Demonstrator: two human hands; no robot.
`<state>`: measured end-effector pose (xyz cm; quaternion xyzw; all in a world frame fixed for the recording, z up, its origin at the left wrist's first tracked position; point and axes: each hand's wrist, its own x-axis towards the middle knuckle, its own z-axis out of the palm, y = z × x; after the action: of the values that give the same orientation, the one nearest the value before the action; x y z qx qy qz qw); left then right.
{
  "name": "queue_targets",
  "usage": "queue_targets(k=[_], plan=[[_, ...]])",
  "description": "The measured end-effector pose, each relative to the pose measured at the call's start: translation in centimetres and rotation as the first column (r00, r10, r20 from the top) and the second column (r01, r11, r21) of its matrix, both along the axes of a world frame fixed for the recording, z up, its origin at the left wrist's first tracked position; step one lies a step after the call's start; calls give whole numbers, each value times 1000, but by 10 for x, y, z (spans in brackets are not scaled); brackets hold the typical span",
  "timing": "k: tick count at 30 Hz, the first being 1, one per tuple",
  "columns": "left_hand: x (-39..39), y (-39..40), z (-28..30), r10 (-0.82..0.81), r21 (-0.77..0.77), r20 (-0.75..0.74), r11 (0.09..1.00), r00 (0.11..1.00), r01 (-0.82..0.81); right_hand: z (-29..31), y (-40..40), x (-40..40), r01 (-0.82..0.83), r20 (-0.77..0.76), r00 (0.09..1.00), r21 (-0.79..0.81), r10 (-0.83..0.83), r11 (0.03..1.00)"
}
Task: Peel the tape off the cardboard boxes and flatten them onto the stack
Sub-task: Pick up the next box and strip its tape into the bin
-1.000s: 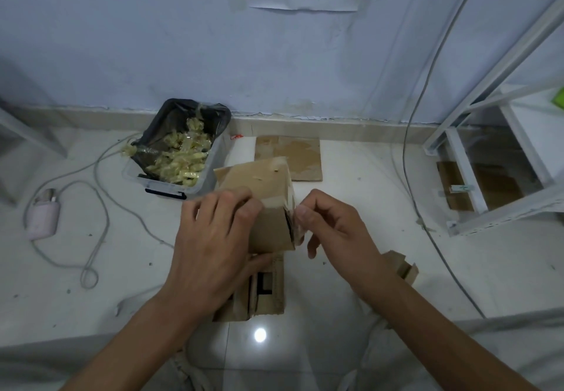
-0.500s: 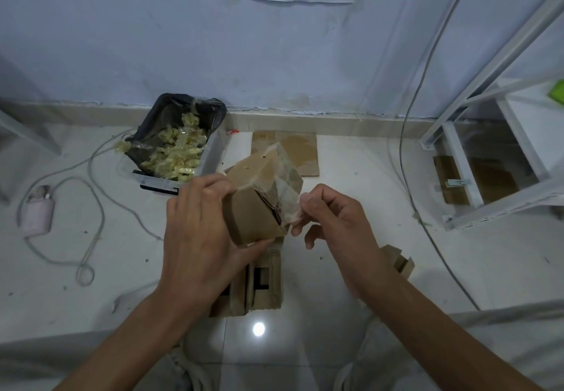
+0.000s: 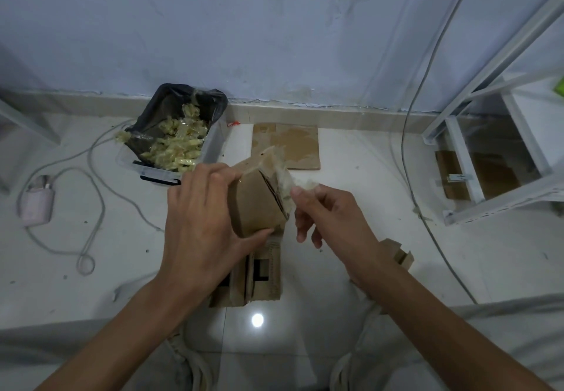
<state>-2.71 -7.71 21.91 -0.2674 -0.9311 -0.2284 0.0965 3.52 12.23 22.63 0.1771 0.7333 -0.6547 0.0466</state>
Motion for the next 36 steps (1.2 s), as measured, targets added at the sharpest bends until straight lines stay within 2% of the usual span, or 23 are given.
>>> queue_targets(k=[3,9,14,20,27,28,30,32,36], plan=[[-2,-3,2,-8,-30,-17,1000,1000,7,-2,-3,0,-8,-5,1000,-1,8,1000],[-4,-1,10,-16,126,147,992,989,-2,4,3,-3,-3,52,999,-177,13,984],[-8,-2,15,-7,169,181,985,983,-24,12,6,-2,-50,2,999,-250,52,967],[-10,-2,16,-23,166,186,986,982,-9,17,14,-3,-125,-32,992,-200,121,972],[-11,-9,21,-87,212,253,977,964,32,16,28,-6,-260,3,965,85,261,962],[-13,-11,21,-91,213,273,977,958,33,20,28,-6,-285,5,958,80,286,955],[-17,-15,23,-118,196,283,979,952,63,23,28,-5,-313,-4,950,-28,313,949],[-21,-16,22,-146,171,278,980,950,100,25,27,-6,-257,-4,966,-124,259,958],[-25,-18,19,-187,116,260,980,947,161,16,27,-8,-210,21,976,-172,217,962]])
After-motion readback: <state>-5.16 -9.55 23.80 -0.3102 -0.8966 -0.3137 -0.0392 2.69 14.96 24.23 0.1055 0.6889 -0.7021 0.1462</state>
